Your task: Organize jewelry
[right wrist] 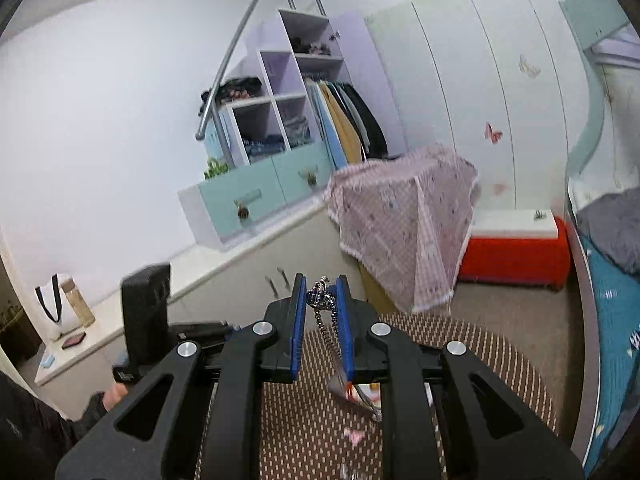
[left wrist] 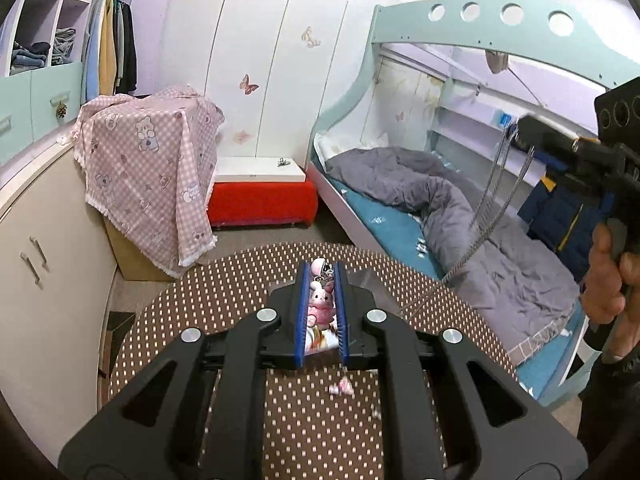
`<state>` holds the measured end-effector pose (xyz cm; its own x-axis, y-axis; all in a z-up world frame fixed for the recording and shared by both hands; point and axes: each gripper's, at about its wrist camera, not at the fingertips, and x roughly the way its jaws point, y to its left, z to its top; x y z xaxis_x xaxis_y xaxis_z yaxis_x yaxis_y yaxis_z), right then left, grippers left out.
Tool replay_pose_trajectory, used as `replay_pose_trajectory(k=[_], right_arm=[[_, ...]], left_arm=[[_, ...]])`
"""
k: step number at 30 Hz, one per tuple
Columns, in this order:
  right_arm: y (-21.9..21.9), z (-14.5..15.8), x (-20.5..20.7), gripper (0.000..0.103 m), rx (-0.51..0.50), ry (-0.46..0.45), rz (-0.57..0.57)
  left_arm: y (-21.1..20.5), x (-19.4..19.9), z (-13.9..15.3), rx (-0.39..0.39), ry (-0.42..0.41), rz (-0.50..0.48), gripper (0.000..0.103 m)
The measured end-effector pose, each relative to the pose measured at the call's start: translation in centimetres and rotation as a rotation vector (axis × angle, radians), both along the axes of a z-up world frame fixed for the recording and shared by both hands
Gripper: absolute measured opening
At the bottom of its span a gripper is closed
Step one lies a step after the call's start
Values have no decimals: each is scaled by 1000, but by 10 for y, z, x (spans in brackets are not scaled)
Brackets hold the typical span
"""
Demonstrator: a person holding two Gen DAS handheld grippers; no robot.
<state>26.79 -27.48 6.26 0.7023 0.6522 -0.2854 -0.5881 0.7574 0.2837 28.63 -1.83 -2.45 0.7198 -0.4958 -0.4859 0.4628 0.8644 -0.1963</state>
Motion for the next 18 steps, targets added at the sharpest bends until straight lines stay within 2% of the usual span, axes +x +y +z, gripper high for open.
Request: replay_pose_trajectory(k=[5, 9, 18], right_arm=[[3, 17, 22, 13, -7, -11, -9], [2, 17, 33, 13, -4, 3, -17], [4, 13, 24, 13, -11, 17, -7]], left_arm=[[-5, 17, 11, -24, -4, -16, 12], [-12, 25, 11, -28, 5, -29, 12], [-19, 32, 2, -31, 33, -45, 12]])
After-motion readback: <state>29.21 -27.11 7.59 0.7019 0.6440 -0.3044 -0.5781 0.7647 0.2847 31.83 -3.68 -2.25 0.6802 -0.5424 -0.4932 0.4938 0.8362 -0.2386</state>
